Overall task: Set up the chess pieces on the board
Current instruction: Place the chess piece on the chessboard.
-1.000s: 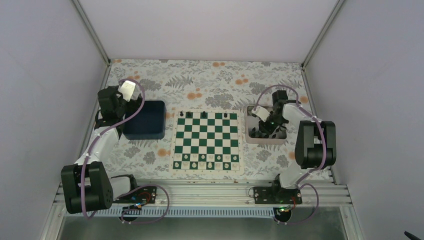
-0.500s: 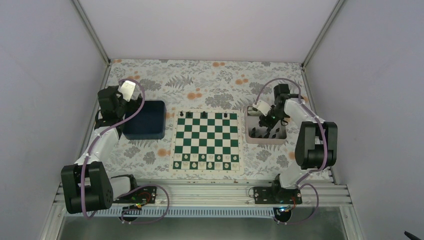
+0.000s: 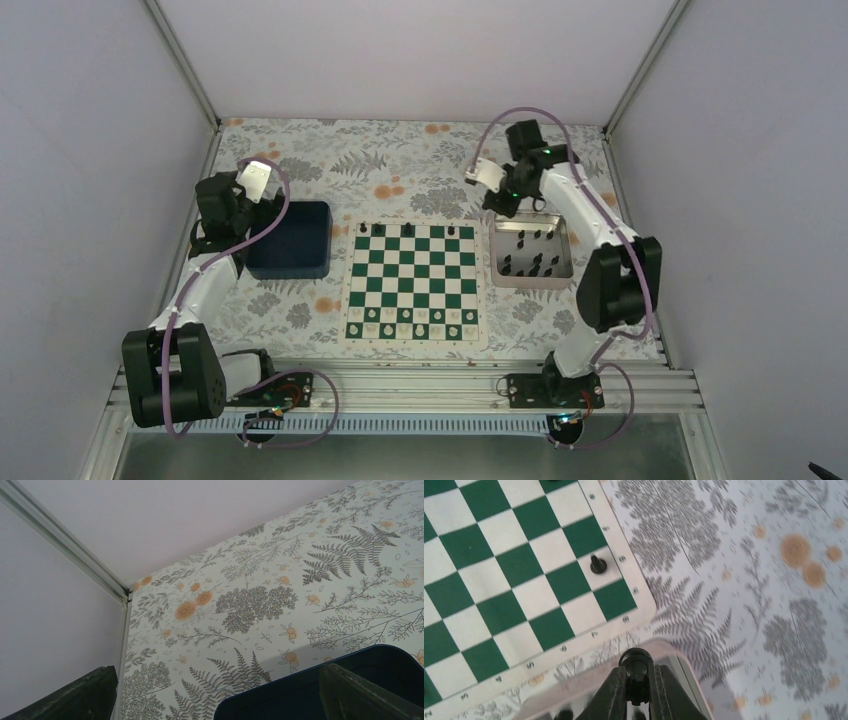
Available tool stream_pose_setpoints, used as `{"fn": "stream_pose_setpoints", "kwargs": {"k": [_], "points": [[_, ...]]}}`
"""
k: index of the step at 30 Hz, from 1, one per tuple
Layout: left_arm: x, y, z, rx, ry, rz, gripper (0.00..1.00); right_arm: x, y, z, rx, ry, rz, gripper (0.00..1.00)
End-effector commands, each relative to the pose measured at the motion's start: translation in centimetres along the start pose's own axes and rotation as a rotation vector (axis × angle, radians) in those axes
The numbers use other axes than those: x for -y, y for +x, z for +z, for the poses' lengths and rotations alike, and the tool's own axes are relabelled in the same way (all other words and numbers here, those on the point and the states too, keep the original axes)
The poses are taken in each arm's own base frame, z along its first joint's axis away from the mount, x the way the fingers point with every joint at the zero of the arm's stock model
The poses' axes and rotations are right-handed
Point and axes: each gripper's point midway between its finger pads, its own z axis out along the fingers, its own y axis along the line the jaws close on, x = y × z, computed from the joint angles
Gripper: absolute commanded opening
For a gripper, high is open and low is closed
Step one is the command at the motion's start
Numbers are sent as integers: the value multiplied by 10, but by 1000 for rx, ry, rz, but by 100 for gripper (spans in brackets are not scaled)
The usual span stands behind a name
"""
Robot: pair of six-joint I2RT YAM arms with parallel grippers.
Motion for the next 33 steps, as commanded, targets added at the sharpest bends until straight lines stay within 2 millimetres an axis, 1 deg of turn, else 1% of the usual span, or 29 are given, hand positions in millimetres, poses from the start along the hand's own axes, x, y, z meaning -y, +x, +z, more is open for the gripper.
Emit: {"fn": "stream_pose_setpoints", "kwargs": {"k": [1, 6, 8, 14, 23, 28, 33], "points": [[-4, -10, -2, 27, -3, 0, 100, -10, -16, 31, -33, -72, -12, 5], [-3, -11, -3, 31, 1, 0, 100, -7, -14, 66, -69, -102, -9, 6], [-3, -11, -3, 33, 0, 0, 100, -9, -12, 76, -70, -115, -8, 6], [-3, -10, -2, 32, 3, -1, 100, -19, -7, 96, -71, -143, -6, 6], [-3, -12, -3, 35, -1, 1, 100, -26, -8, 119, -87, -158, -8, 7], [-3, -11, -3, 34, 2, 1, 100, -27, -1, 128, -120, -165, -3, 7], [-2, -9, -2, 31, 2, 2, 100, -30, 5, 132, -137, -175, -1, 7]]}}
